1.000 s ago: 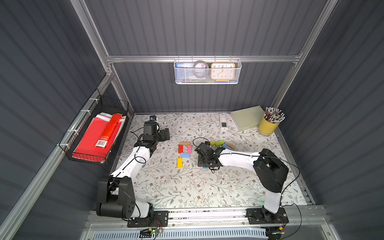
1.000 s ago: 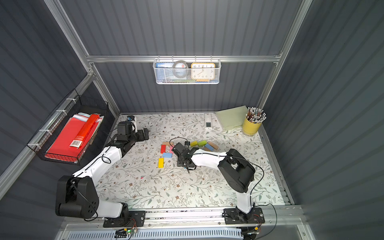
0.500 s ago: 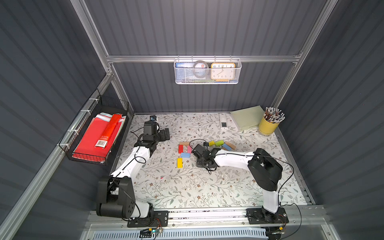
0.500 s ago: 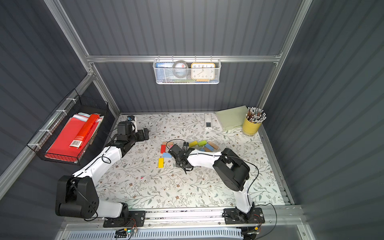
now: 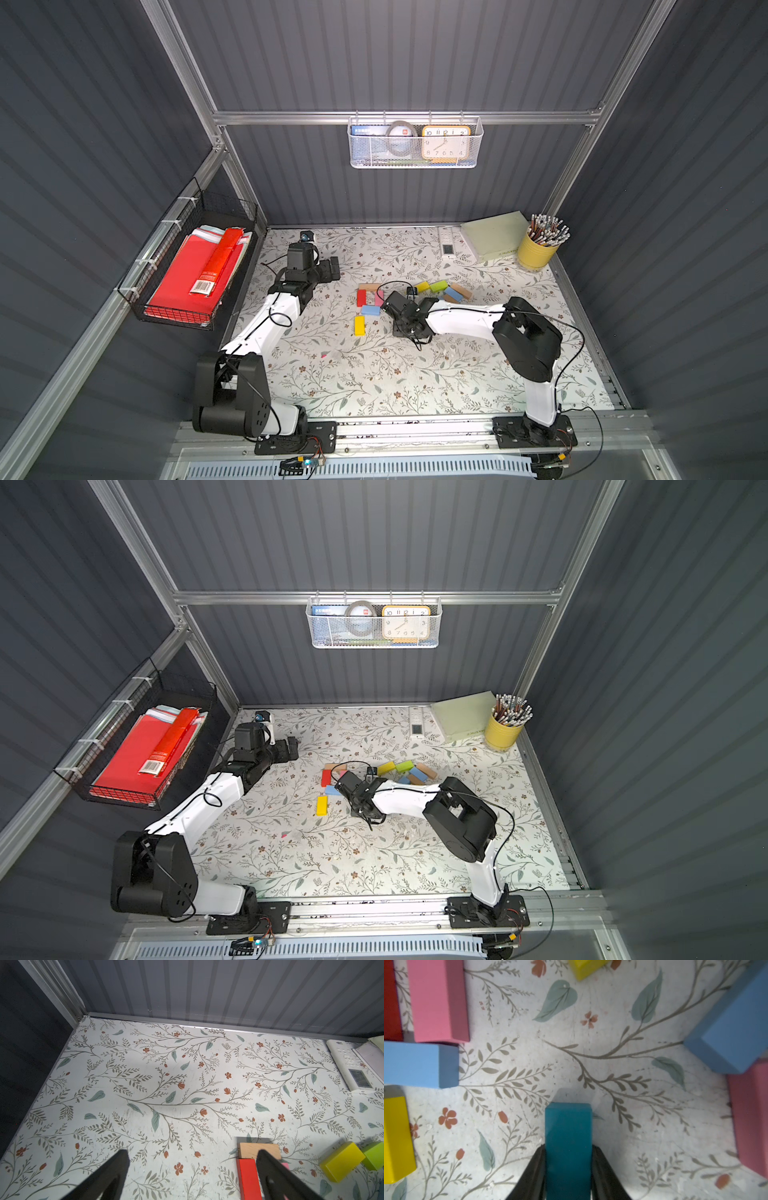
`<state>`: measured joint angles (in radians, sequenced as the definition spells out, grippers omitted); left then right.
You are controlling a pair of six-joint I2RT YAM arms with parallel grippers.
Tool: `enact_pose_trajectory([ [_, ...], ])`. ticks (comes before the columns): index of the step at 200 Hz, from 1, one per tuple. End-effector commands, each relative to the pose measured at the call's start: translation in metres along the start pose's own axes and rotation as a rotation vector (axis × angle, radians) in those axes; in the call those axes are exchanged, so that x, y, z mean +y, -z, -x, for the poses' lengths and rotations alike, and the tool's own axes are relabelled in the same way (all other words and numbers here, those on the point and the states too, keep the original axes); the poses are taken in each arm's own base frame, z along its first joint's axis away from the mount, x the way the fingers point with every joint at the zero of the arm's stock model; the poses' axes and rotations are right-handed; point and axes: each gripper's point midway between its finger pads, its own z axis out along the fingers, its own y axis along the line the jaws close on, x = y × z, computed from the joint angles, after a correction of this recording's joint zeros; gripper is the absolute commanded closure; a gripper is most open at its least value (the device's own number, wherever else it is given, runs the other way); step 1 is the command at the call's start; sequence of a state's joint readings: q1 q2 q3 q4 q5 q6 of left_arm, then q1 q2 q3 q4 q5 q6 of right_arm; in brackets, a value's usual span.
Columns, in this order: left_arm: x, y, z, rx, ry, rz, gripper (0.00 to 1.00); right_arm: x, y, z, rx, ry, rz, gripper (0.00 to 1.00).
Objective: Assemble the number 8 with building blocks
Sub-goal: Assemble the building block at the center of the board.
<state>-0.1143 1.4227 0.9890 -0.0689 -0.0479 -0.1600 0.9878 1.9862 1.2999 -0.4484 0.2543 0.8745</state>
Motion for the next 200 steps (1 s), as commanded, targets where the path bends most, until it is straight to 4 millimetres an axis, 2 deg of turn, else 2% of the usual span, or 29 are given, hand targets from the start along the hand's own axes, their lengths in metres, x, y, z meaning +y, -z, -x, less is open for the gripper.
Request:
enact_pose_trajectory([
  [1, 0.001, 0.001, -0.002, 0.005, -0.016, -0.008, 0.01, 0.023, -0.008, -0.014, 0.049, -0.003, 0.034, 0.71],
  [37, 0.001, 0.001, -0.003, 0.005, -0.016, -0.01, 0.01, 0.053, -0.012, -0.017, 0.064, 0.0, 0.07, 0.74],
  [75, 0.0, 0.002, -0.004, 0.007, -0.016, -0.01, 0.01, 0.068, -0.015, -0.021, 0.064, 0.011, 0.084, 0.73],
  [153, 0.001, 0.001, -0.004, 0.008, -0.017, -0.008, 0.01, 0.077, -0.018, -0.026, 0.059, 0.053, 0.097, 0.71],
  [200, 0.002, 0.001, -0.005, 0.012, -0.017, -0.004, 0.01, 0.075, -0.018, -0.023, 0.049, 0.06, 0.077, 0.6],
])
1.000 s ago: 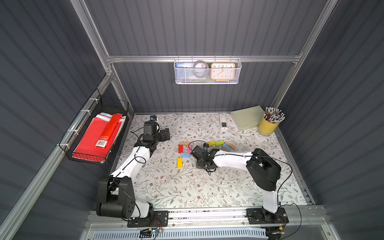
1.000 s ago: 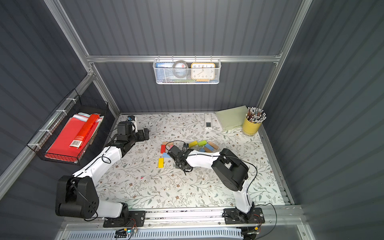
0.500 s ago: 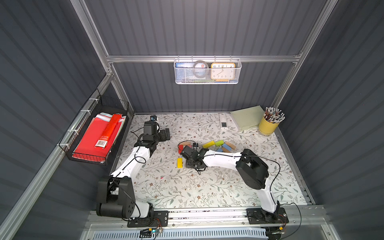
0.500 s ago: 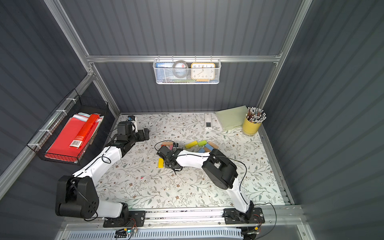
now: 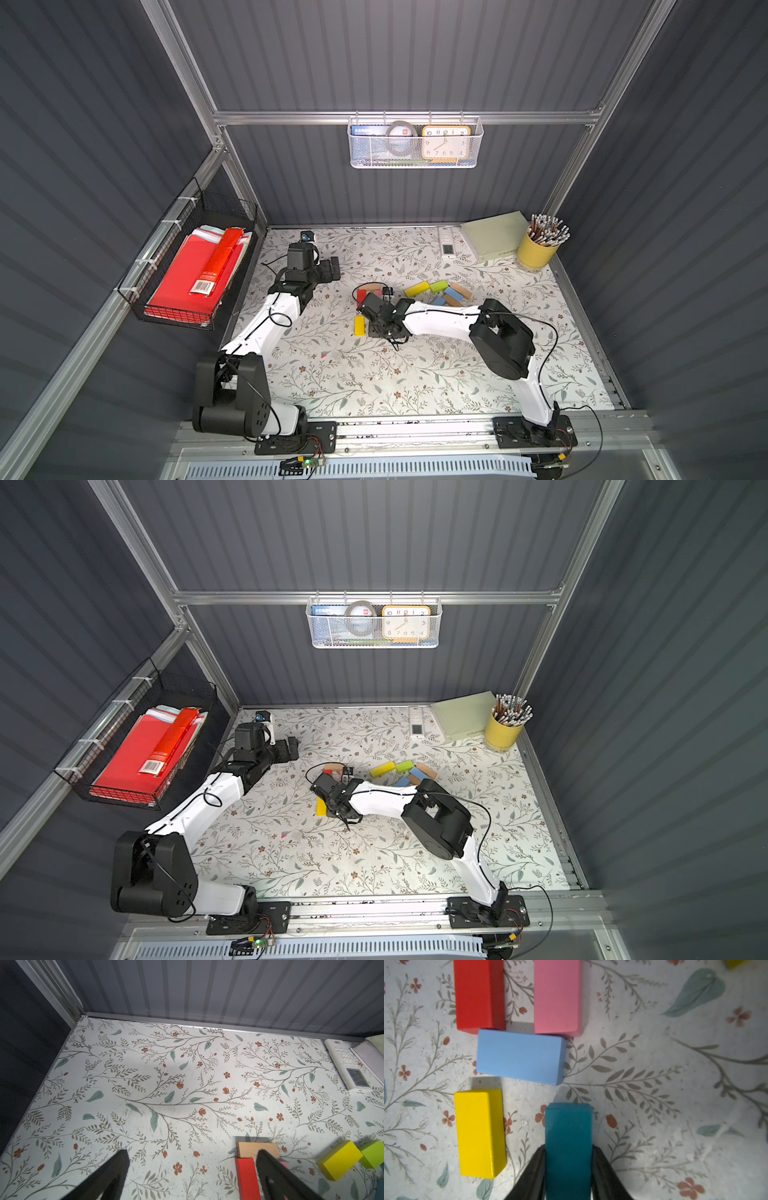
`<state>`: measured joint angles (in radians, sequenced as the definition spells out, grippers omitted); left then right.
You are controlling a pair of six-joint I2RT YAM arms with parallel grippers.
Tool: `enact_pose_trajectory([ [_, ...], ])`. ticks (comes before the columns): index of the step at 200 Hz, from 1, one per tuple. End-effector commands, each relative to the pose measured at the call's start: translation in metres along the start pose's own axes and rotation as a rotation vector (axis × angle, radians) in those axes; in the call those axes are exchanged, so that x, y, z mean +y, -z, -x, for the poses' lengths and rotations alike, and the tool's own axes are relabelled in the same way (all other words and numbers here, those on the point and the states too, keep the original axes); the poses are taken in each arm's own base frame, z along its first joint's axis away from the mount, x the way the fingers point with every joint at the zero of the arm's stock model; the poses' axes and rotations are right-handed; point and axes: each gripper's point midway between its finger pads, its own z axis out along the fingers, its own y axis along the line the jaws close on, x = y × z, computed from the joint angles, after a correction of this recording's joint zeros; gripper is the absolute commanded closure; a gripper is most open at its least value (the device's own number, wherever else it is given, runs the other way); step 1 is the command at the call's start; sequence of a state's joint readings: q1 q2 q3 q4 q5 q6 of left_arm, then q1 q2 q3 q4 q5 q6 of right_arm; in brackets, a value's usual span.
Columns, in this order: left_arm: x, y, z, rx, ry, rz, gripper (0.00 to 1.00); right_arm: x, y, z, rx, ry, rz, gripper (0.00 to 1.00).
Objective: Assemble the number 8 with building blocks
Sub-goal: Assemble the building block at the center of the board, then pick up the building block from the center of the board.
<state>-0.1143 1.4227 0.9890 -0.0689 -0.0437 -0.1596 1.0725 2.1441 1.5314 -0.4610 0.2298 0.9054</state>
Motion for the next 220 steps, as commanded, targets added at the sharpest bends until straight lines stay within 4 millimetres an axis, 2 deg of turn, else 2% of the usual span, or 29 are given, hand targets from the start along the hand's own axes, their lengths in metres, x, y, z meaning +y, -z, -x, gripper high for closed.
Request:
enact_pose_trajectory([
  [1, 0.002, 0.001, -0.005, 0.011, -0.017, -0.001, 0.01, -0.001, -0.011, -0.017, 0.049, 0.027, -0.019, 0.6],
  [21, 0.003, 0.002, -0.004, 0.008, -0.015, 0.002, 0.01, 0.003, -0.006, -0.012, 0.037, 0.026, -0.008, 0.48],
  [42, 0.003, 0.002, -0.003, 0.004, -0.015, 0.002, 0.01, 0.01, 0.007, -0.001, 0.006, 0.026, 0.017, 0.4],
  [77, 0.003, 0.004, -0.002, -0.004, -0.014, 0.004, 0.01, 0.022, 0.05, 0.037, -0.092, 0.035, 0.064, 0.35],
  [100, 0.003, 0.003, -0.003, -0.002, -0.014, 0.004, 0.01, 0.013, 0.08, 0.064, -0.151, 0.031, 0.091, 0.34],
  [130, 0.002, 0.004, 0.002, -0.019, -0.011, -0.002, 0.01, -0.014, 0.11, 0.093, -0.215, 0.093, 0.113, 0.33],
  [150, 0.002, 0.004, 0.003, -0.026, -0.011, -0.003, 0.01, -0.045, 0.12, 0.106, -0.242, 0.147, 0.077, 0.33],
  [189, 0.001, 0.005, 0.005, -0.035, -0.011, -0.003, 0.01, -0.097, 0.123, 0.119, -0.241, 0.157, 0.031, 0.32],
  [220, 0.001, 0.003, 0.004, -0.031, -0.011, -0.004, 0.01, -0.121, 0.113, 0.118, -0.215, 0.107, 0.015, 0.31],
])
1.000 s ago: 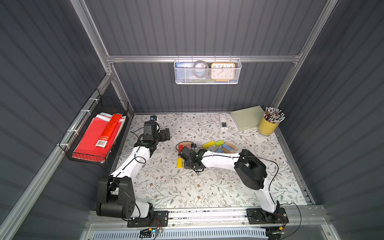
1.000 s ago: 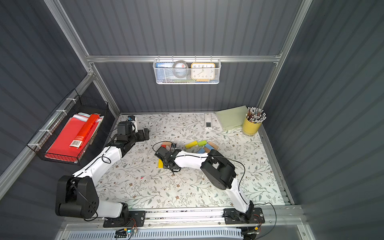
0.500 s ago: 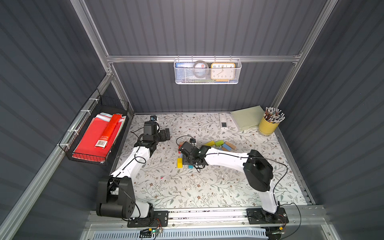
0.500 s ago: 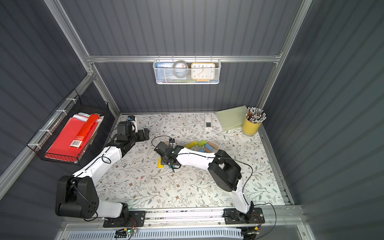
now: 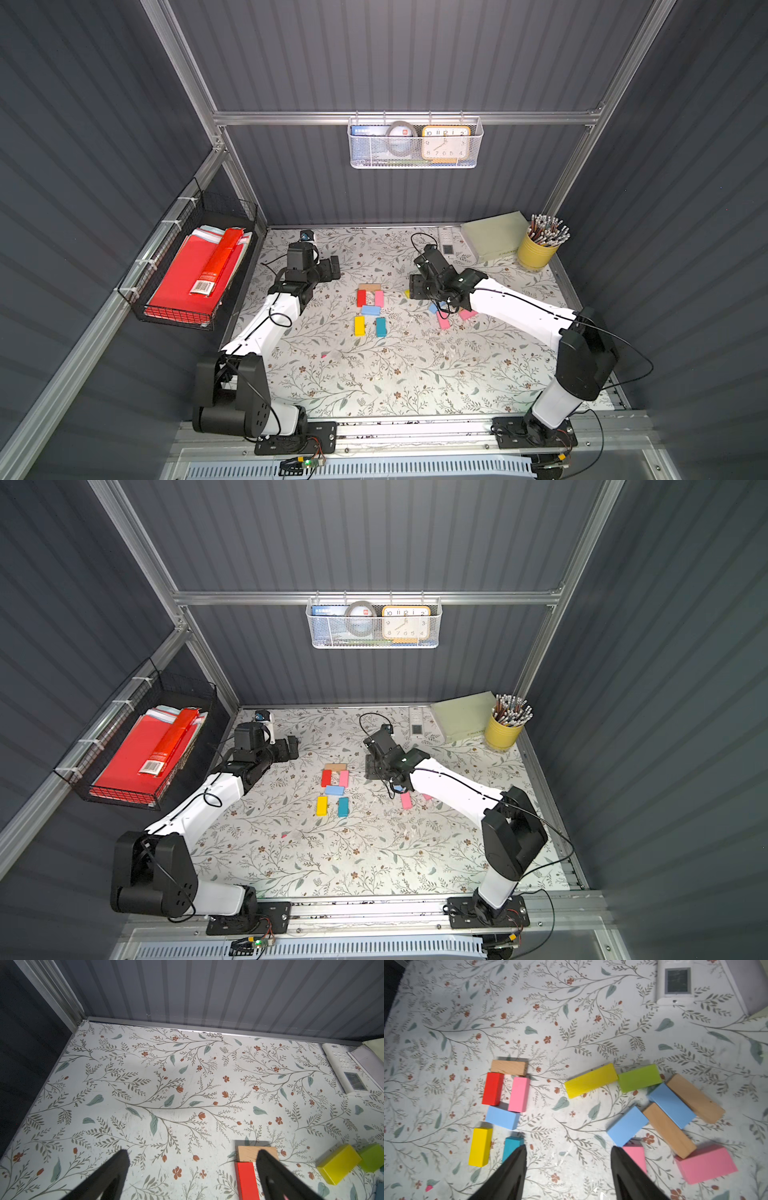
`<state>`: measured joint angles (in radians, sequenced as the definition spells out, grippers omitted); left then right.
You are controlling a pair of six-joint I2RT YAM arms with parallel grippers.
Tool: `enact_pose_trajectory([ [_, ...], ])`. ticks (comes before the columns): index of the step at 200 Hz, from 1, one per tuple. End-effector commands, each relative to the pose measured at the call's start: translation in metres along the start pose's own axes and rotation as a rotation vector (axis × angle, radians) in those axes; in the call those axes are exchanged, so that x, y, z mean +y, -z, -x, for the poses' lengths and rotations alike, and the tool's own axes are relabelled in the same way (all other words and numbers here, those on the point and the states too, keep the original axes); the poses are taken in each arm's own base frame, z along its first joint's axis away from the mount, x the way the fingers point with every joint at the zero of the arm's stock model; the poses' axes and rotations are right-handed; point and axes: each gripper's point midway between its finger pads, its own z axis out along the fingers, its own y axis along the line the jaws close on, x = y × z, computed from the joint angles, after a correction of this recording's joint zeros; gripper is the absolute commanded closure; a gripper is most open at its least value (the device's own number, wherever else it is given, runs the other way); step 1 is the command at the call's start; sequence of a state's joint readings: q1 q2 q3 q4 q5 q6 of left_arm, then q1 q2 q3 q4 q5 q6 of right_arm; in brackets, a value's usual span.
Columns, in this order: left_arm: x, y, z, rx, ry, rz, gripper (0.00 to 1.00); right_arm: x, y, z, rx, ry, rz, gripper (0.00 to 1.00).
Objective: Assemble the number 8 with building blocks
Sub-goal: Pick up the building block from the center of the board.
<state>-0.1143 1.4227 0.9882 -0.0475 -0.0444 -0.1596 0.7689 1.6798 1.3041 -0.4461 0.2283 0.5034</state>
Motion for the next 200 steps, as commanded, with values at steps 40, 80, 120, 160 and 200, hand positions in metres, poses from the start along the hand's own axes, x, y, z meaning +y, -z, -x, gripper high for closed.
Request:
enact_pose_trajectory([
  [40, 0.002, 0.003, -0.002, -0.008, -0.013, 0.001, 0.01, -0.022, -0.024, -0.021, 0.103, 0.072, -0.006, 0.32],
  [80, 0.003, 0.003, -0.002, -0.006, -0.017, 0.002, 0.01, -0.04, -0.04, -0.032, 0.196, 0.265, -0.039, 0.34],
  [120, 0.003, 0.002, -0.003, -0.004, -0.019, 0.004, 0.01, -0.066, -0.049, -0.049, 0.299, 0.222, -0.103, 0.34],
  [160, 0.003, 0.002, -0.004, -0.001, -0.018, 0.005, 0.01, -0.071, -0.049, -0.067, 0.353, 0.133, -0.093, 0.36],
  [200, 0.003, 0.0, -0.005, 0.005, -0.019, 0.004, 0.01, -0.076, -0.047, -0.092, 0.4, 0.124, -0.079, 0.38],
])
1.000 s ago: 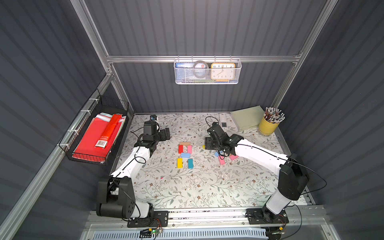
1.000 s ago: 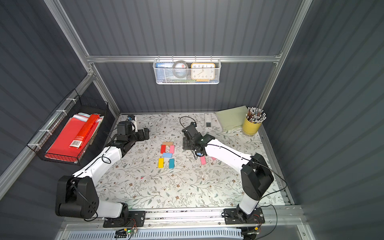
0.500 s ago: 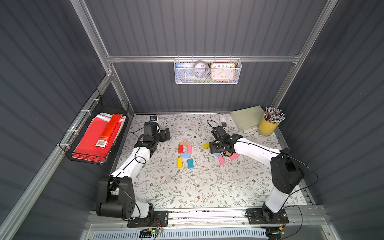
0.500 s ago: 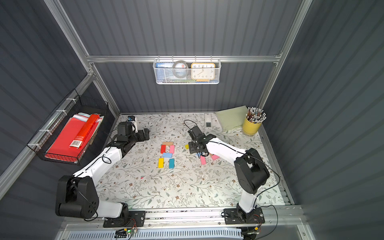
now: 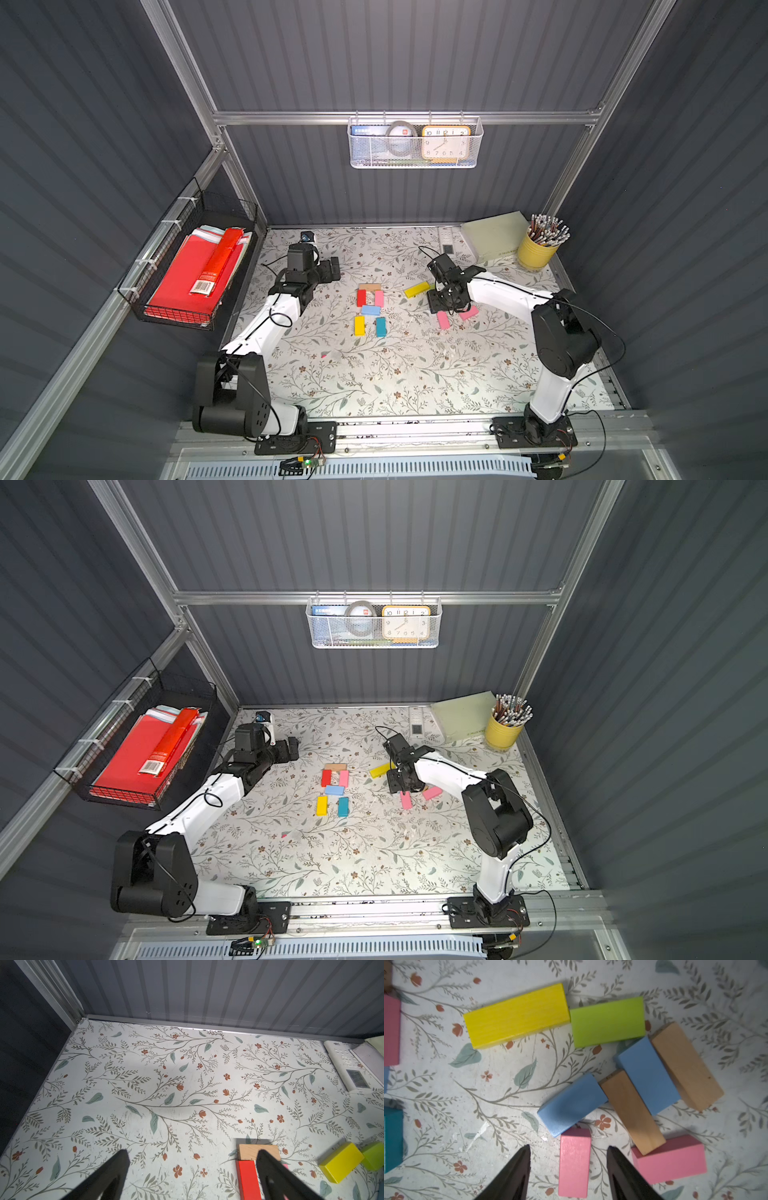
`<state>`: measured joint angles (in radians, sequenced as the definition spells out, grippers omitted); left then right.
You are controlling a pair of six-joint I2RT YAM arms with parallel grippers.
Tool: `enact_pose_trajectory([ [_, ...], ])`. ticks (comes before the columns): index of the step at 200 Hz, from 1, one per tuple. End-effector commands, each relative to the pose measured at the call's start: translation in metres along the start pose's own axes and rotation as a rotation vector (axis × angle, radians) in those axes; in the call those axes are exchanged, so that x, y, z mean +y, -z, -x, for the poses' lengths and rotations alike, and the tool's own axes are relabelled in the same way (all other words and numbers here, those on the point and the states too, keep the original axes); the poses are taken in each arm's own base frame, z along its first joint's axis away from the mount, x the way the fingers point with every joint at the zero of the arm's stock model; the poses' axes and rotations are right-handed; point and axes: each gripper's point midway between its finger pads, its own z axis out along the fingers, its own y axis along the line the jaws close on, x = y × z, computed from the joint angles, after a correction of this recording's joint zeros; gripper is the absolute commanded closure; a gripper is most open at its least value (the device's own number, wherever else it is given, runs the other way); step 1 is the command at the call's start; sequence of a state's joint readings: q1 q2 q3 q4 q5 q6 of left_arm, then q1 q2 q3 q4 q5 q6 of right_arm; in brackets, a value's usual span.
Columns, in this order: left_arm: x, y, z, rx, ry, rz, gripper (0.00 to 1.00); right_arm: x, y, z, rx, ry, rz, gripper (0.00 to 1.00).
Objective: Assemble the number 8 with building blocks
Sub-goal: Pick up the building block from the center of the board.
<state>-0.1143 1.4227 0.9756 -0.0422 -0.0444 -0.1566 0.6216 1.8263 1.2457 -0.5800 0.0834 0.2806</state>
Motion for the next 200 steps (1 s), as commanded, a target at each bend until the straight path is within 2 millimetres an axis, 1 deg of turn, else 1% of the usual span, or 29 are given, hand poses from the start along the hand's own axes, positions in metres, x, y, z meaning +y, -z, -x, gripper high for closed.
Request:
enact_pose_trajectory([
  [1, 0.002, 0.001, 0.0, -0.002, -0.016, 0.003, 0.01, 0.0, -0.001, -0.02, 0.051, -0.014, 0.019, 0.38],
  [24, 0.002, 0.002, 0.001, -0.005, -0.015, 0.004, 0.01, -0.004, -0.005, -0.029, 0.069, -0.017, 0.004, 0.38],
  [44, 0.002, 0.002, 0.0, -0.004, -0.016, 0.003, 0.01, -0.007, -0.008, -0.031, 0.069, -0.015, -0.01, 0.4],
  [98, 0.002, 0.002, 0.0, -0.003, -0.016, 0.004, 0.01, -0.006, -0.017, -0.032, 0.078, -0.011, -0.011, 0.51],
  [135, 0.003, 0.001, -0.001, -0.001, -0.015, 0.005, 0.01, -0.006, -0.022, -0.034, 0.088, -0.008, -0.015, 0.55],
  [200, 0.002, 0.0, -0.001, 0.002, -0.017, 0.002, 0.01, -0.002, -0.027, -0.035, 0.099, 0.006, -0.012, 0.56],
])
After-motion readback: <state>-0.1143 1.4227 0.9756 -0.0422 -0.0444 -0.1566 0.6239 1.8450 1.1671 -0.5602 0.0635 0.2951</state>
